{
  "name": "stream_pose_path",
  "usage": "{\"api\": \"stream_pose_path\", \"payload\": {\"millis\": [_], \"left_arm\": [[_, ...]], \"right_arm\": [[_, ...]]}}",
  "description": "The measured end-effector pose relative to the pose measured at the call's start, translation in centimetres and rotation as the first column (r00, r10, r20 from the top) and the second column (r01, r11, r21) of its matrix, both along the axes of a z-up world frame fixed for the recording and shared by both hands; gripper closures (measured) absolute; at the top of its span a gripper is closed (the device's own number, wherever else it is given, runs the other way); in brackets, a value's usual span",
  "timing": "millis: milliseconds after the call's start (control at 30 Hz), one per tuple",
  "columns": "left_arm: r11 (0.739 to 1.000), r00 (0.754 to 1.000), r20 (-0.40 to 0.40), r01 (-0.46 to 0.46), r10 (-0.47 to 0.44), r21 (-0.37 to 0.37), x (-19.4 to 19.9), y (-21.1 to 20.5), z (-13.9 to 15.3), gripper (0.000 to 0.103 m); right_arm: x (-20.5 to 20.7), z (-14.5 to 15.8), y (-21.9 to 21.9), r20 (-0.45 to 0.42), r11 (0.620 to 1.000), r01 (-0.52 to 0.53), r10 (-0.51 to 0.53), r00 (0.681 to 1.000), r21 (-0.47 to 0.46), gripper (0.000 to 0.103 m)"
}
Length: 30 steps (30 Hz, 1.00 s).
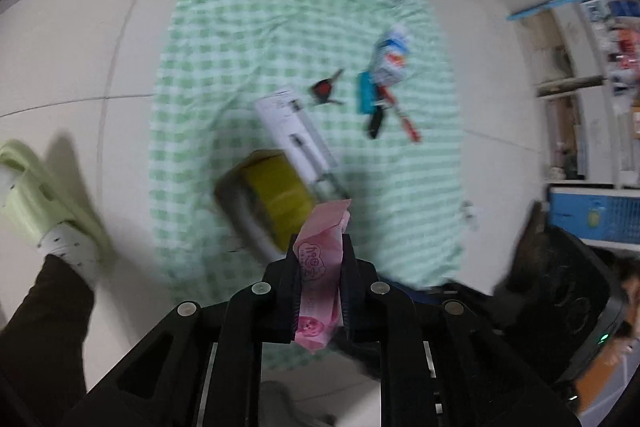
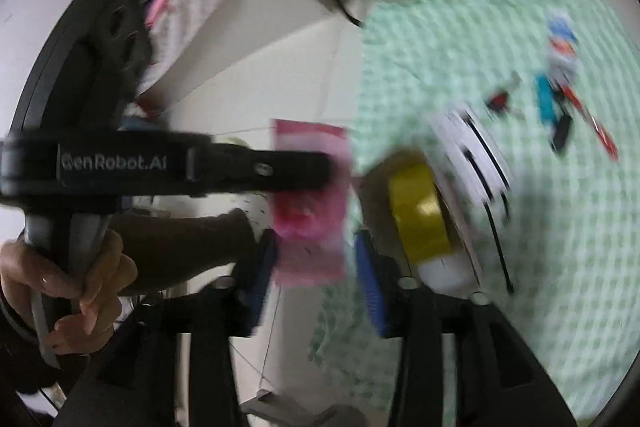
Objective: Organize rigid objects
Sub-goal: 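Place the pink box into the cardboard box beside the tape, then grasp the red car key with the right gripper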
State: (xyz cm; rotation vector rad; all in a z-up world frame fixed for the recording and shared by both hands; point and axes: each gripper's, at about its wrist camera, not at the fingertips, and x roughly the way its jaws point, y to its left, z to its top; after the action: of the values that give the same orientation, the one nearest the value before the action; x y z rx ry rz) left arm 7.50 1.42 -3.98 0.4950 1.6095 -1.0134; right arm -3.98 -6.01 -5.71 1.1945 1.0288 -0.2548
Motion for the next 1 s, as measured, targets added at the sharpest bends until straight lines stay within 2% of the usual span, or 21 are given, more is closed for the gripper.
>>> {"api": "stream_pose_path", "payload": {"millis": [100,233,300,433,500,533,567,600,700,733,800,833,900,933,1000], "left_arm": [[0.995,0.998,0.028,-0.061,0.059,0.072,1.2,1.0,-2.6,0.09],[0.981,0.991,0.008,-0.135,0.136,0.142,2.3,1.4,-5.8,0.09],[0.971,0.984,-0.008,-0.173,0.177,0.166,2.3,1.1,-7.2,0.089],[0.958,0.978,-0.003,-0.202,0.207,0.202,1.4,-0.4,-8.8,0.085],[0.953,0.966,-0.049,-0.24,0.253,0.184,1.4,-0.6,-9.3,0.066],[0.95,0.958,-0.081,-0.259,0.275,0.172,1.4,-0.7,-9.6,0.047],[0.948,0.951,-0.104,-0.274,0.293,0.161,1.3,-0.8,-9.9,0.035],[0.947,0.946,-0.117,-0.283,0.302,0.152,1.6,-0.6,-9.9,0.031],[0.951,0.956,-0.077,-0.27,0.283,0.148,2.0,-0.3,-8.8,0.024],[0.956,0.964,-0.056,-0.249,0.259,0.153,2.1,-0.4,-8.1,0.021],[0.972,0.984,-0.007,-0.175,0.178,0.155,2.0,-0.7,-6.0,0.021],[0.979,0.991,0.019,-0.132,0.131,0.155,1.8,-1.1,-4.9,0.021],[0.987,0.995,0.091,-0.04,0.026,0.156,1.5,-1.5,-1.9,0.02],[0.988,0.993,0.122,-0.013,-0.006,0.154,1.6,-1.6,-0.4,0.02],[0.995,0.989,0.146,0.018,-0.033,0.101,2.3,-1.8,3.1,0.014]], "right_arm": [[-2.6,-1.7,0.3,-0.192,0.998,0.057,-0.063,0.979,-0.037,0.043],[-4.7,-3.7,0.6,-0.364,0.997,0.033,-0.054,0.93,-0.063,0.043],[-5.6,-4.3,0.6,-0.412,0.997,0.03,-0.057,0.909,-0.071,0.043],[-6.7,-4.8,0.3,-0.424,0.996,0.069,-0.089,0.902,-0.062,0.043],[-7.1,-4.5,0.3,-0.426,0.995,0.065,-0.089,0.9,-0.07,0.037],[-7.0,-4.4,0.1,-0.429,0.995,0.062,-0.09,0.899,-0.078,0.035],[-6.9,-4.4,0.1,-0.433,0.994,0.062,-0.094,0.897,-0.088,0.031],[-6.9,-4.4,0.0,-0.434,0.993,0.062,-0.098,0.896,-0.096,0.029],[-6.6,-5.0,-0.5,-0.446,0.992,0.053,-0.101,0.889,-0.118,0.023],[-6.5,-5.3,-0.7,-0.455,0.99,0.039,-0.096,0.885,-0.133,0.023],[-6.1,-6.1,-1.4,-0.477,0.987,-0.01,-0.07,0.876,-0.162,0.024],[-5.7,-6.4,-1.8,-0.48,0.982,-0.042,-0.052,0.875,-0.182,0.028],[-5.0,-7.0,-2.7,-0.469,0.972,-0.106,-0.006,0.883,-0.212,0.058],[-4.5,-7.5,-3.3,-0.469,0.966,-0.141,0.025,0.883,-0.215,0.06],[-3.6,-8.6,-4.6,-0.476,0.958,-0.187,0.063,0.877,-0.218,0.06]]}}
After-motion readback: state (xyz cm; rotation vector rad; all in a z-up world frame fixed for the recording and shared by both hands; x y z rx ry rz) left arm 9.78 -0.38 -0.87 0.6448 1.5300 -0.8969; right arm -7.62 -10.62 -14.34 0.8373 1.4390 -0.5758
